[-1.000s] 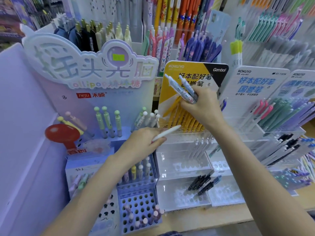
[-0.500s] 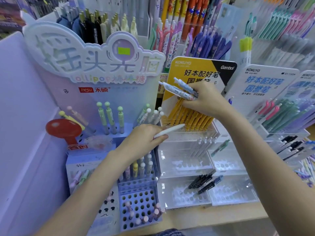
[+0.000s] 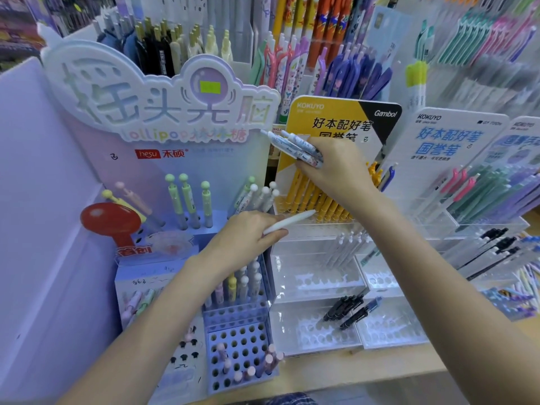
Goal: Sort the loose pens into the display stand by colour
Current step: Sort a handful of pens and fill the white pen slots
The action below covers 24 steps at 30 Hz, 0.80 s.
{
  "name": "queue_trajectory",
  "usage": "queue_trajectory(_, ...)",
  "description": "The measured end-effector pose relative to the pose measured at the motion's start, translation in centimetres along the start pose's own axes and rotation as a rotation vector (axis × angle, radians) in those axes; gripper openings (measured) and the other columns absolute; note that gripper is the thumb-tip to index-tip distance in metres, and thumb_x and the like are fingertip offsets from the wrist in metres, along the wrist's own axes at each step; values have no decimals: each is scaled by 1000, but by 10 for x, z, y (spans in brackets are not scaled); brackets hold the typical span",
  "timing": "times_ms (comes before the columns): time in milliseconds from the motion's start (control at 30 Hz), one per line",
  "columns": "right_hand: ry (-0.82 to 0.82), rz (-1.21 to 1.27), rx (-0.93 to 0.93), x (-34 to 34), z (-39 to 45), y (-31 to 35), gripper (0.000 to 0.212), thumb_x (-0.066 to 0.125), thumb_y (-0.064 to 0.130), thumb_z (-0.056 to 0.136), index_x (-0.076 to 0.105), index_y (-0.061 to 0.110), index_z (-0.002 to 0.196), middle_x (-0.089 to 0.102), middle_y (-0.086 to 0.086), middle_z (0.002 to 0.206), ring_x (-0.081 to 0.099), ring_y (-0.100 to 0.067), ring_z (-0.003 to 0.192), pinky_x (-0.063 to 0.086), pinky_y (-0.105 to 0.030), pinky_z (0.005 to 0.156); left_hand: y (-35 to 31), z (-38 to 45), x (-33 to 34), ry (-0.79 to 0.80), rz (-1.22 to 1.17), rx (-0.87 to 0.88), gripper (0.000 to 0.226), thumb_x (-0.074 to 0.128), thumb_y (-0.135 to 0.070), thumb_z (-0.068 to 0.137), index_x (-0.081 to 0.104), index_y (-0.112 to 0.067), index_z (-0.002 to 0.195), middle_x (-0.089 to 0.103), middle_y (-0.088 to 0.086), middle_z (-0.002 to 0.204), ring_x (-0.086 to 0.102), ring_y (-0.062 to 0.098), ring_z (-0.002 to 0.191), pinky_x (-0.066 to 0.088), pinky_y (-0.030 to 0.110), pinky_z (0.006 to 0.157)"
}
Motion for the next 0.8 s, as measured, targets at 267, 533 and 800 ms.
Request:
queue_trajectory(267, 93, 106, 4, -1, 8, -4, 31, 67, 21, 84, 65, 15, 114, 69, -6, 92, 59, -21, 80, 47, -35, 64, -3, -1, 0, -10, 13, -5, 28, 48, -35, 94, 66, -21, 110, 61, 3, 77, 47, 14, 66, 29, 24, 52)
queue_trajectory(533, 177, 97, -34, -6, 14, -10, 32, 68, 21, 84, 65, 14, 115, 56, 7, 80, 47, -10, 71, 34, -26, 58, -3, -1, 2, -18, 26, -20, 28, 47, -36, 95, 66, -18, 106, 60, 3, 79, 46, 14, 68, 29, 28, 57)
queue_trajectory(800, 168, 80, -39, -3, 15, -12, 32, 67, 23, 84, 64, 13, 115, 62, 1, 83, 51, -13, 75, 41, -29, 60, -3, -3, 3, -29, 29, -20, 27, 47, -37, 95, 64, -20, 109, 61, 2, 82, 46, 12, 67, 29, 27, 55)
Point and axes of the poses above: each hand's wrist, its own z-axis towards the middle knuckle, its own x-axis out of the palm, y = z × x, the point moved 2 cm from there along z, towards the middle knuckle
